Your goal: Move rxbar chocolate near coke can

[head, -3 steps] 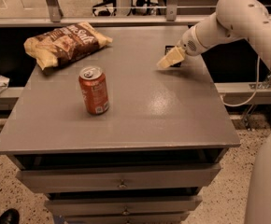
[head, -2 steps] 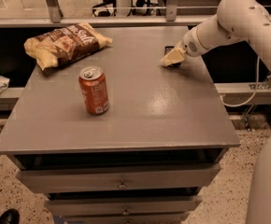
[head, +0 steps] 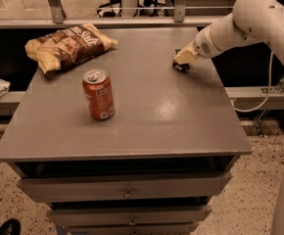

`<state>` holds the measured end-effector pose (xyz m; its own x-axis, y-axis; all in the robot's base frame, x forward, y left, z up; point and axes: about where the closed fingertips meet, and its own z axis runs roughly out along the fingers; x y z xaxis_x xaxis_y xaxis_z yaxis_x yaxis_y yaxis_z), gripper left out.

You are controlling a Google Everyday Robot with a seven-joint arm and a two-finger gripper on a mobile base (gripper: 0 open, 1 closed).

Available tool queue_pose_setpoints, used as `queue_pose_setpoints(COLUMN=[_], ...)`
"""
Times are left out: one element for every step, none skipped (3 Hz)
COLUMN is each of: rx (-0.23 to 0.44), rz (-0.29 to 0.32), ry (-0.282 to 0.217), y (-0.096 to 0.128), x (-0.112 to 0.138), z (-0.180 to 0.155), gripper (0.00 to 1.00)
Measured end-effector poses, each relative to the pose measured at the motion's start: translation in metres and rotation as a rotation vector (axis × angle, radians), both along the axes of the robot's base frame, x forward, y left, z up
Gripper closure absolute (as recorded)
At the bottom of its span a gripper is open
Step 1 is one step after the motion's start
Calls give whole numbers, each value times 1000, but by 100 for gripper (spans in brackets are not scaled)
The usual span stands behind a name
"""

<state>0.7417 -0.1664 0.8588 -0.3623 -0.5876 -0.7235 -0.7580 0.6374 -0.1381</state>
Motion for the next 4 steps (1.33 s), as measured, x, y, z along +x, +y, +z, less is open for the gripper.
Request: queue_pose_setpoints(rx=[22,30,31,51], rz=[109,212,223,214], ry=[-62,-85,-84,-98], y=[22,47,51,46], x=[-22,-45,-46,-47], z=[39,59,58,56], gripper=[100,100,85,62])
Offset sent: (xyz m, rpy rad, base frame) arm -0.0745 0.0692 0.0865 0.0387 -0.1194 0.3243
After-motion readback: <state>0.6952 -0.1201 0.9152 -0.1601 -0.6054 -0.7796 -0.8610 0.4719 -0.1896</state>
